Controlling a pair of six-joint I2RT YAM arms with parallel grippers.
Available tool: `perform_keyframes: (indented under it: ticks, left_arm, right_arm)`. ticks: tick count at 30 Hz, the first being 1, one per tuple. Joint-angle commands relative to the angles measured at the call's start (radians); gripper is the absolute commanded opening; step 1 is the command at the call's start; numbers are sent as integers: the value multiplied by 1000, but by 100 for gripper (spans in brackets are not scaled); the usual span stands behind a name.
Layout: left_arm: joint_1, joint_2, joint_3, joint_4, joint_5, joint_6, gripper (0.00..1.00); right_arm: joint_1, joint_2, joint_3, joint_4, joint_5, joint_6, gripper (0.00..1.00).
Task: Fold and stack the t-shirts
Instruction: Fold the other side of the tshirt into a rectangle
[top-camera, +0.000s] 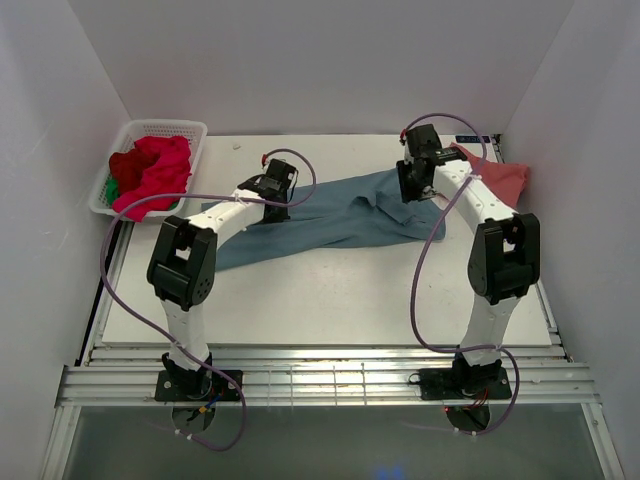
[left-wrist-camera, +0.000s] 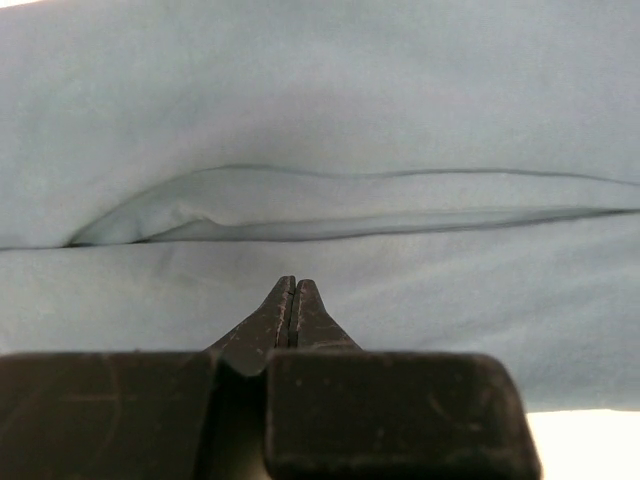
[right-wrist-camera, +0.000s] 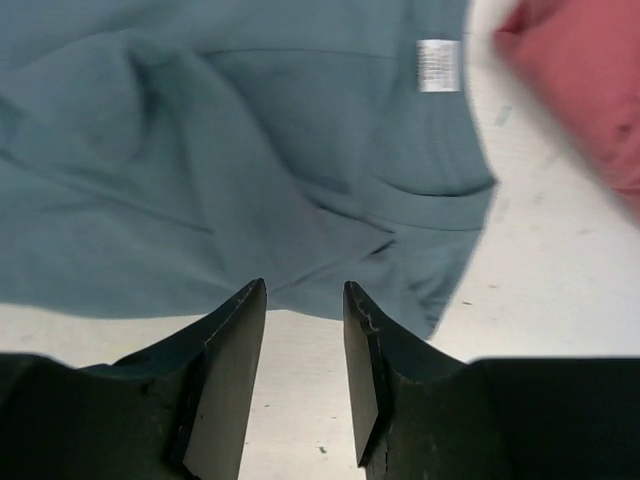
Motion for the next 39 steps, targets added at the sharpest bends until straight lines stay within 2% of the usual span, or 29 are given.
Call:
perform_keyframes:
  ticks: [1, 8, 13, 21, 22, 25, 28, 32, 37, 39]
  left_arm:
    - [-17, -42, 51, 1, 43, 23, 0]
    - [-55, 12, 87, 44, 212, 40, 0]
    - [-64, 33, 86, 32, 173, 45, 0]
    - [-64, -21, -44, 9, 107, 57, 0]
    - [-64, -27, -60, 4, 103, 55, 0]
    - [-64, -51, -119, -8, 89, 48, 0]
    - [-64, -76, -179, -13, 71, 40, 0]
    - [-64, -97, -236, -13, 32, 31, 0]
    - [-64, -97, -256, -4, 32, 22, 0]
    - [-64, -90, -250, -2, 35, 19, 0]
  right_arm:
    - [31, 4, -75, 61, -164, 8, 43]
    - [45, 72, -66, 90, -230, 26, 44]
    - [45, 120, -26, 90, -233, 22, 44]
    - [48, 160, 14, 55, -190, 3, 40]
    - [47, 160, 11, 52, -176, 0, 33]
    - [47, 161, 3, 37, -143, -7, 17]
    - [47, 160, -6, 34, -113, -13, 8]
    - [48, 152, 12, 30, -86, -15, 8]
    - [48, 163, 113, -22, -92, -20, 8]
    - [51, 158, 132, -55, -100, -24, 15]
